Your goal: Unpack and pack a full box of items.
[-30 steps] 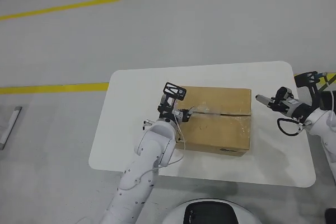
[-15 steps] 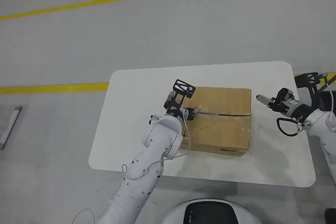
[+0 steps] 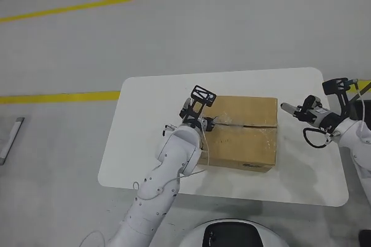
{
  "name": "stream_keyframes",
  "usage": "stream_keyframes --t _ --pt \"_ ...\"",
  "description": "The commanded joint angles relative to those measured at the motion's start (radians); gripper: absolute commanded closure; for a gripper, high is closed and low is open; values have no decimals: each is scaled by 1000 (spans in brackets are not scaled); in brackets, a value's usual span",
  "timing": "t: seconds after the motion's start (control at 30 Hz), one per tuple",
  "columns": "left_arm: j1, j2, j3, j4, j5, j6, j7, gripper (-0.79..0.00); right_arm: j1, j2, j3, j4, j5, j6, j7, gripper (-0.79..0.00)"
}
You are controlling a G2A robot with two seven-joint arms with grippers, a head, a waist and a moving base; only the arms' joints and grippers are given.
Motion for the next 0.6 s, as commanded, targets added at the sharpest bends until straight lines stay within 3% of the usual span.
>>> stream_keyframes --t 0.0,0.57 --pt "-6 -3 10 17 15 2 3 -785 3 1 2 4 1 -4 1 -785" --pt "-38 -43 94 42 -19 -24 21 -785 -12 12 44 32 18 -33 -5 -785"
